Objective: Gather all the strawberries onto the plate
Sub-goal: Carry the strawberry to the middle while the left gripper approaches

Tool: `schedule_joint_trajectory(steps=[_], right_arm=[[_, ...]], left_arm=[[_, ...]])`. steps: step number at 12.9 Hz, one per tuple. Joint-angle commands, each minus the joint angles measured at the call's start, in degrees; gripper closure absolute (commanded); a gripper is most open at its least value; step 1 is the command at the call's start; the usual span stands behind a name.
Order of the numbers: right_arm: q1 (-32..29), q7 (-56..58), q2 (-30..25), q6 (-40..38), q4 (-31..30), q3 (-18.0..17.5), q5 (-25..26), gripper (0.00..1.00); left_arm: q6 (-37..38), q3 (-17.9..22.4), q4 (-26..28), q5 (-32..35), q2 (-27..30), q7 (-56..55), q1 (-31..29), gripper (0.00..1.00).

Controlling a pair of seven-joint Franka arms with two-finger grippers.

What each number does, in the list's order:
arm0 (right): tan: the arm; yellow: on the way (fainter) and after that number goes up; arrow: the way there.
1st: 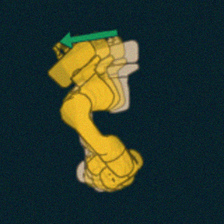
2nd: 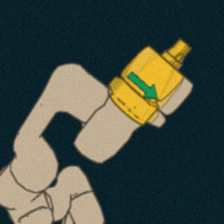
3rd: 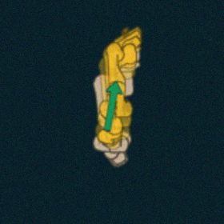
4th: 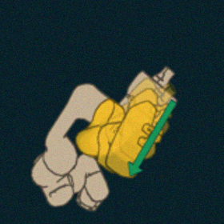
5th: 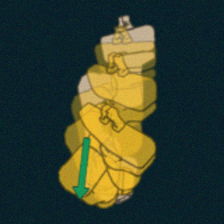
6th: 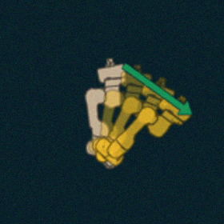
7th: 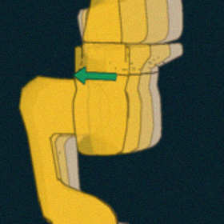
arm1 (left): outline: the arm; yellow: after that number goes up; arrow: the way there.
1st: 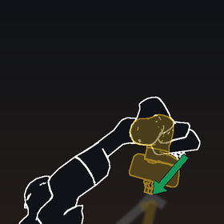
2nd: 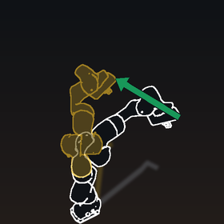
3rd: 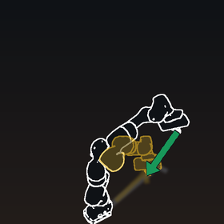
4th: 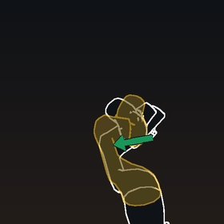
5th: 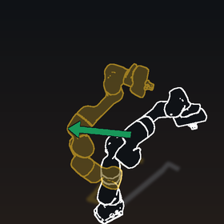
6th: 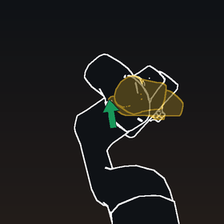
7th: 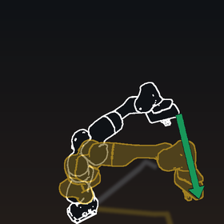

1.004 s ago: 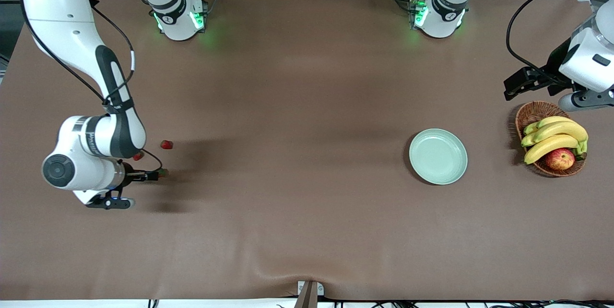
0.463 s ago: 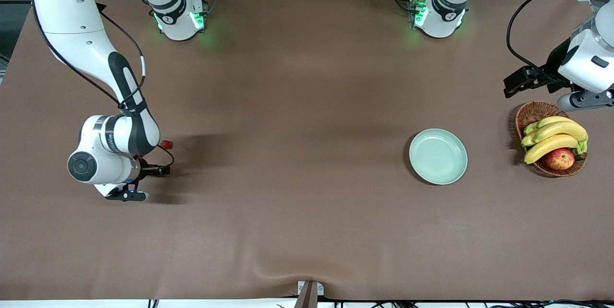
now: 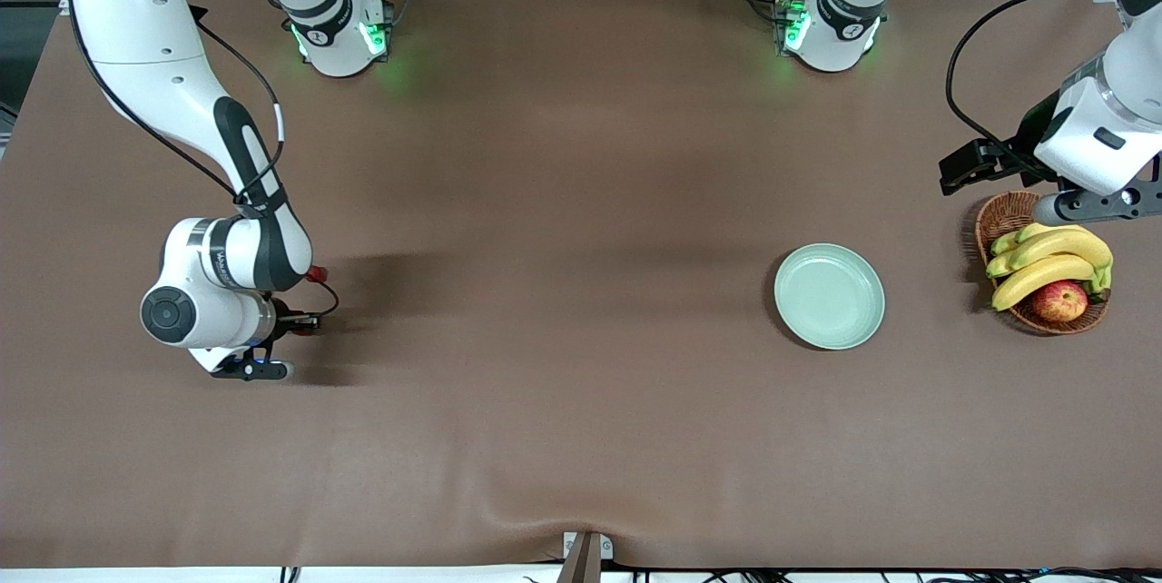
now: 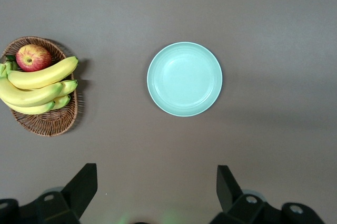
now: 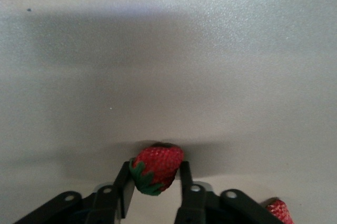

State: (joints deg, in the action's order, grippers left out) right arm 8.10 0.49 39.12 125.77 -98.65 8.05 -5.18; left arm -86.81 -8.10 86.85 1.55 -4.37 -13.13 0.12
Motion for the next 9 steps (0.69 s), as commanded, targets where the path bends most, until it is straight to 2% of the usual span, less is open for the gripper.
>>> schedule_joint_trajectory(steps=[1,2,4,6,9], right_arm=[[0.87,0.12,-0.53,0.71,-0.5,0.13,-0.45,0.91],[0.87,0.04,-0.62,0.71,-0.06,0.04,-0.53,0.95],[0.96,-0.49,-0.88,0.62,3.09,-2.32,-0.62,1.0],[2.53,-0.84,-1.15,0.45,5.73,-4.61,-0.71,1.0],[8.67,-14.4,-1.32,0.45,7.5,-7.95,-2.45,1.0]], left_arm=[[-0.64,0.01,-0.02,-1.19,0.24,0.47,0.06,0.0],[-0.64,-0.08,-0.02,-1.19,0.06,0.47,0.15,0.0],[-0.99,-0.08,-0.02,-1.19,-0.29,0.47,0.23,0.0],[-1.34,-0.08,-0.02,-1.19,-0.9,0.47,0.23,0.0],[-1.96,-0.16,0.24,-1.19,-3.36,0.47,0.5,0.0]])
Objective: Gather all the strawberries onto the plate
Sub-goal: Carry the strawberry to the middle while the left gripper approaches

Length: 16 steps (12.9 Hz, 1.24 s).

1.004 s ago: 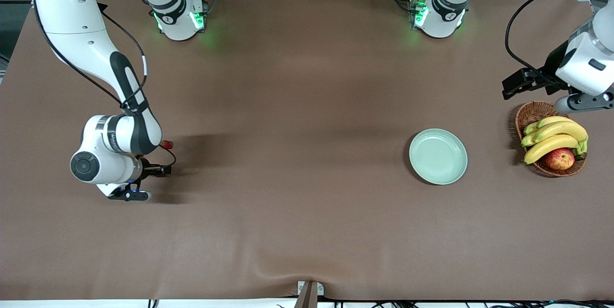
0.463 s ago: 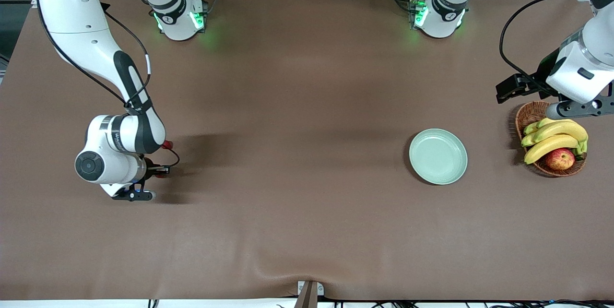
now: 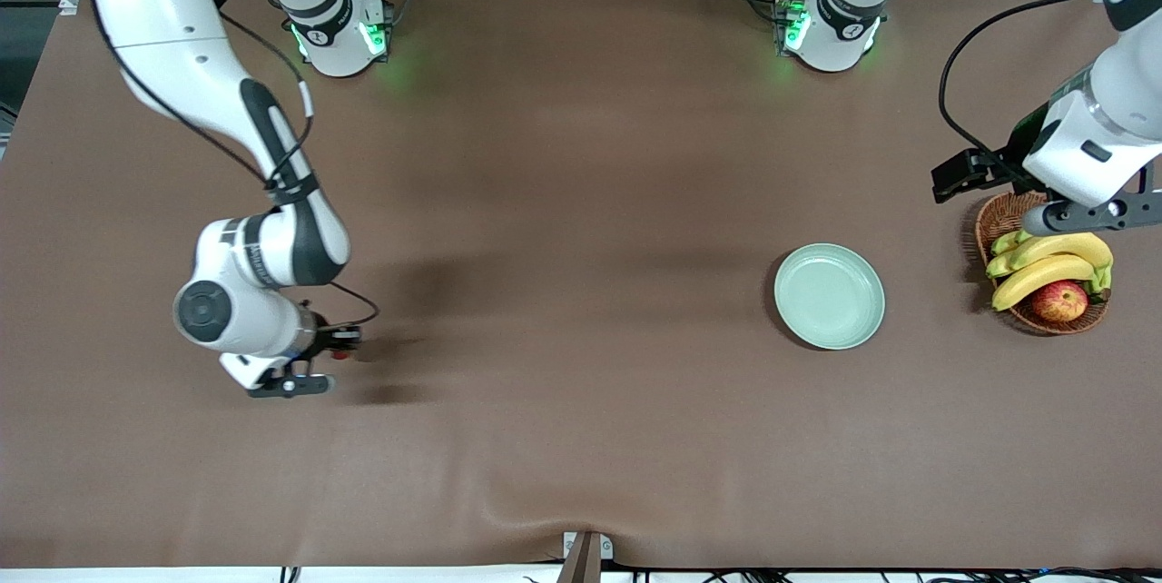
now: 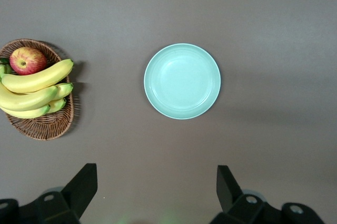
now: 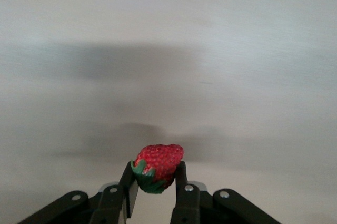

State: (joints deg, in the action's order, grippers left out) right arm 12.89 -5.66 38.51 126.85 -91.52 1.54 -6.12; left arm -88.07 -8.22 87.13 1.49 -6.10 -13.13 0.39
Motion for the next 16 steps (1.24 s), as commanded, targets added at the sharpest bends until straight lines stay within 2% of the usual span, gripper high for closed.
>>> schedule_joint_trajectory(steps=[1,4,5,7,8,9,11,14,16], right_arm=[[6.51,-14.49,-0.72,-0.38,0.38,-2.93,-4.05,1.0],[14.6,-22.89,-0.1,1.98,0.73,-3.65,-13.52,1.0],[16.36,-23.25,0.07,3.56,0.73,-3.82,-19.22,1.0],[20.32,-22.99,1.91,8.12,0.99,-3.91,-34.06,1.0],[22.68,-22.82,3.05,12.15,1.17,-3.91,-38.83,1.0],[24.62,-22.9,4.37,15.85,2.04,-3.91,-41.57,1.0],[26.92,-23.16,7.01,17.82,4.67,-3.91,-43.96,1.0],[29.2,-23.34,10.78,19.31,9.15,-3.91,-46.69,1.0],[30.79,-23.25,13.25,21.94,12.23,-3.91,-48.1,1.0]], left_arm=[[-1.05,-0.04,-0.12,-1.14,-2.67,0.56,0.22,0.0],[-4.63,-0.22,2.5,-1.23,-4.88,0.56,0.48,0.0],[-8.05,-0.74,5.39,-1.14,-4.97,0.65,0.75,0.0],[-15.78,-3.28,12.24,-1.14,-4.88,0.65,0.66,0.0],[-19.91,-3.99,14.97,-1.14,-4.97,0.65,0.66,0.0],[-23.86,-4.26,17.26,-1.14,-5.41,0.56,0.92,0.0],[-29.33,-5.14,18.69,-1.14,-8.99,0.56,1.97,0.0],[-32.86,-6.2,17.82,-1.05,-14.71,-1.28,6.35,0.0],[-33.48,-6.2,14.49,-0.97,-19.1,-4.25,9.08,0.0]])
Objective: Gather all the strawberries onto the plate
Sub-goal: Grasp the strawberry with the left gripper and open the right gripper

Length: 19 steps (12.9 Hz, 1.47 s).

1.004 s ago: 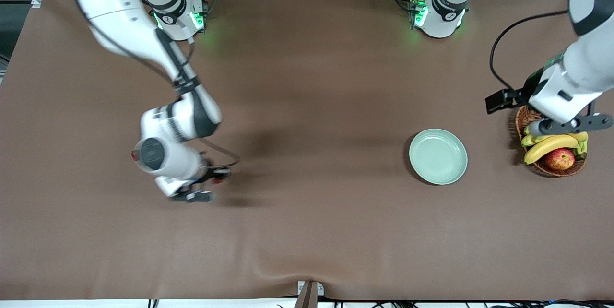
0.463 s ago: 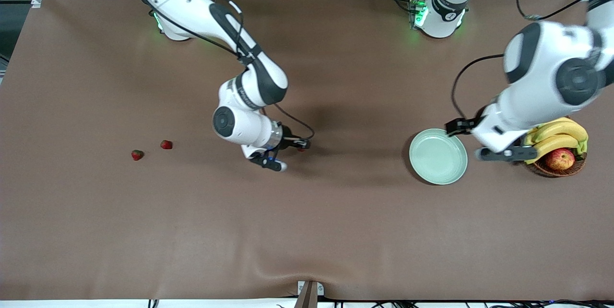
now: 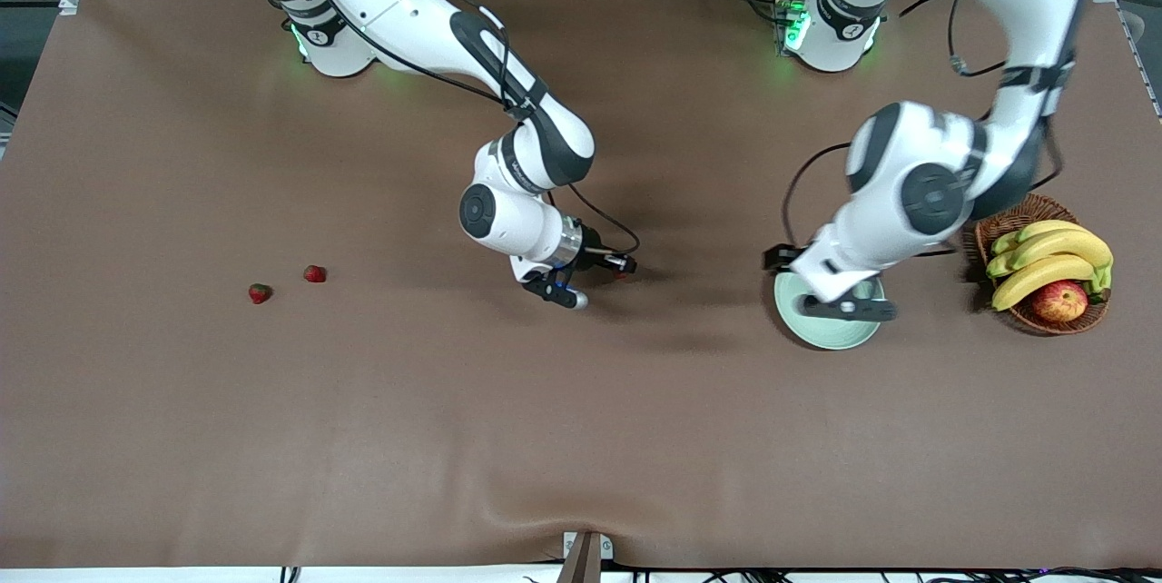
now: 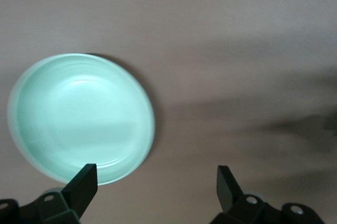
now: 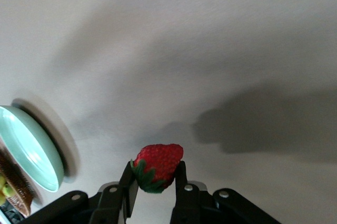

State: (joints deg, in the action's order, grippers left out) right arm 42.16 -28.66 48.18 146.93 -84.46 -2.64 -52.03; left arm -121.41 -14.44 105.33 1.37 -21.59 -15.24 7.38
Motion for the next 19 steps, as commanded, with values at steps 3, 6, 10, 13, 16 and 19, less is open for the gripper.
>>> schedule_joint_trajectory(steps=[3,6,10,13,16,19], right_arm=[[2.84,0.27,5.7,5.11,6.76,0.27,-2.2,0.65],[2.05,0.36,5.0,5.03,6.24,0.27,-1.94,0.22],[-0.4,0.44,0.97,4.15,1.69,0.36,-1.85,0.08],[-6.45,0.62,-5.17,0.74,-6.39,0.36,-1.32,0.0],[-15.76,3.33,-13.08,-5.49,-15.62,0.44,5.32,0.0],[-26.57,7.99,-19.51,-20.32,-18.72,0.53,18.58,0.0]], left_arm=[[-0.14,0.02,-6.53,-0.23,-7.93,-4.45,5.18,0.0],[-0.23,0.02,-6.63,-0.14,-8.29,-4.45,5.36,0.0],[-0.32,0.02,-9.43,-0.75,-11.1,-4.54,7.46,0.0],[-0.93,0.02,-13.29,-0.84,-15.4,-4.71,10.98,0.0],[-5.5,0.02,-15.41,-0.49,-18.75,-10.14,15.2,0.02],[-7.87,0.11,-15.5,-0.49,-20.07,-11.04,16.43,0.16]])
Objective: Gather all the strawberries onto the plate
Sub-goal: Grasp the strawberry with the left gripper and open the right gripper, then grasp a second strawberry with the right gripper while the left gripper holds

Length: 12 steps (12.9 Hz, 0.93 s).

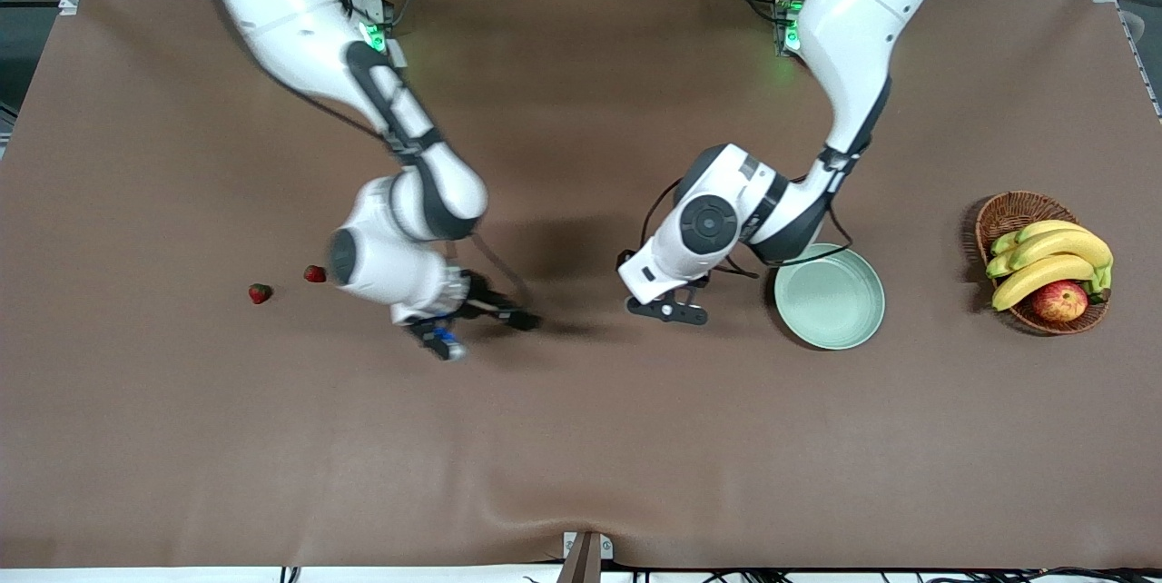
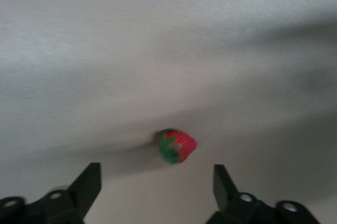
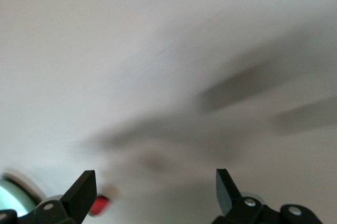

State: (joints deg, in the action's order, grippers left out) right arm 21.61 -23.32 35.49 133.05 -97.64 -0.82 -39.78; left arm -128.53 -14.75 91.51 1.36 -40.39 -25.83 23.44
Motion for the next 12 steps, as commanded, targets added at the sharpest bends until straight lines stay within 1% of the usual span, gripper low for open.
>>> schedule_joint_trajectory(steps=[1,2,4,5,6,7,8,9,10,11,12], right_arm=[[-9.27,3.45,-8.15,-10.14,-5.54,-1.29,12.64,0.0],[-11.57,4.33,-8.85,-12.61,-5.54,-1.29,19.23,0.0],[-13.95,4.69,-9.04,-14.22,-6.67,-1.2,31.54,0.0],[-14.83,4.69,-8.86,-13.96,-8.34,-1.2,36.91,0.0],[-15.36,4.69,-8.51,-13.7,-9.83,-1.11,40.44,0.0],[-15.89,4.69,-8.25,-13.35,-10.46,-1.11,42.57,0.0],[-16.42,4.78,-7.64,-11.95,-10.81,-1.11,43.81,0.0],[-17.55,5.56,-6.5,-10.63,-10.9,-1.11,45.21,0.0],[-18.7,7.66,-5.62,-10.01,-10.99,-1.11,45.66,0.0],[-20.1,9.94,-5.09,-10.0,-11.08,-1.11,45.67,0.0],[-21.07,11.7,-4.91,-10.18,-11.34,-1.11,45.67,0.0]], left_arm=[[-1.46,0.51,-1.68,-0.31,-1.79,-0.45,0.81,0.18],[-1.98,0.77,-1.6,-0.22,-2.14,-0.36,1.16,0.2],[-3.56,0.77,-1.68,-0.31,-3.28,-0.62,1.6,0.25],[-4.62,0.95,-1.68,-0.31,-3.64,-1.49,2.82,0.26],[-4.89,1.04,-1.68,-0.31,-4.08,-2.46,3.01,0.26],[-5.06,1.12,-1.6,-0.22,-4.25,-2.56,3.01,0.28],[-5.07,1.13,-1.59,-0.22,-4.26,-2.56,3.01,0.36],[-5.07,1.04,-1.51,-0.14,-4.26,-2.56,2.92,0.57],[-5.07,1.12,-1.51,-0.13,-4.26,-2.56,2.92,0.64],[-5.07,1.13,-1.51,-0.13,-4.43,-2.47,2.92,0.66],[-5.07,1.13,-1.51,0.04,-4.52,-2.12,2.84,0.82]])
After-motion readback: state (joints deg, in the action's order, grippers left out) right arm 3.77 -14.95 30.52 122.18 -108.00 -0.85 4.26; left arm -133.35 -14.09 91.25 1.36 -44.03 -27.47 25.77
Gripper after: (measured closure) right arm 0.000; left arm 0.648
